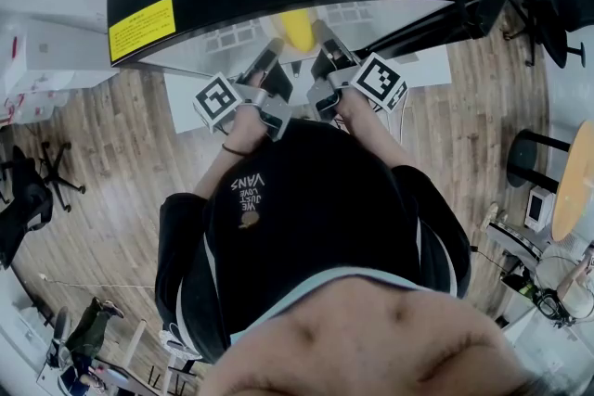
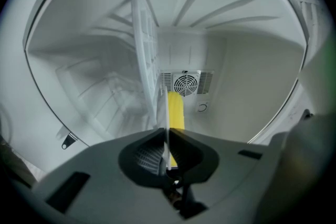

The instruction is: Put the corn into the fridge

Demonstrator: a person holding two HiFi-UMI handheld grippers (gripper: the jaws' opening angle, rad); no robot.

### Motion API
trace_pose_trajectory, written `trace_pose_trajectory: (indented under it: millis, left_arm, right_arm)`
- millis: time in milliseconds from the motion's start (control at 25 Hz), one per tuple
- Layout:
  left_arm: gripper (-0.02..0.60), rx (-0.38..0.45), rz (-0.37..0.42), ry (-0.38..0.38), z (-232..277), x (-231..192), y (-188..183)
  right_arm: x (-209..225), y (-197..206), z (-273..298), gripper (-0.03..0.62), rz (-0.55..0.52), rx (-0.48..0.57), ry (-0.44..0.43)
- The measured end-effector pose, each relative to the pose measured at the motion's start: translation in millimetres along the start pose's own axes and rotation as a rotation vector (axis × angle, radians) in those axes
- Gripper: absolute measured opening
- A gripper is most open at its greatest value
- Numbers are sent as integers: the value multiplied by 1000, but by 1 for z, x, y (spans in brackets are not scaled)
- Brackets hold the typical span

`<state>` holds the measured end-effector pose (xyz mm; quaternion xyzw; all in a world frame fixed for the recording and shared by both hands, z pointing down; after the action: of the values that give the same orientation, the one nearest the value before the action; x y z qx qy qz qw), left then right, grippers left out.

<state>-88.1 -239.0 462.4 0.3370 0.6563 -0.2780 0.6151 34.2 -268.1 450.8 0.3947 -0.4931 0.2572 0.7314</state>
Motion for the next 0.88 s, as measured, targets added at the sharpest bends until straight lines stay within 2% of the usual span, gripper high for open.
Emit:
trace_pose_trajectory:
  millis: [440, 560, 680, 880]
  left_arm:
    - [38, 25, -6, -1, 2, 0, -6]
    - [38, 32, -1, 7, 3, 0, -9]
    - [38, 34, 12, 10, 4, 0, -9]
    - [38, 23, 86, 11, 3, 1, -9]
  right_arm:
    - [0, 4, -9, 129, -126, -16, 4]
    - [-4, 6, -13, 135, -218, -12, -2]
    - [-11, 7, -18, 138, -357, 0, -7]
    - [-16, 8, -24, 147, -515, 17, -7]
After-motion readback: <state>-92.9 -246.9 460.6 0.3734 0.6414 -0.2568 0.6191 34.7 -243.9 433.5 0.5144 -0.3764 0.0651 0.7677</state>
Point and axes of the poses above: the fingertips, and each gripper's own axes: z forward along the fingers, x to its right, y out of its underside, the point moved 3 cm from there along -z, backward along the fingers, and after that the axes turned 6 degrees about y, right-handed, at the moved point
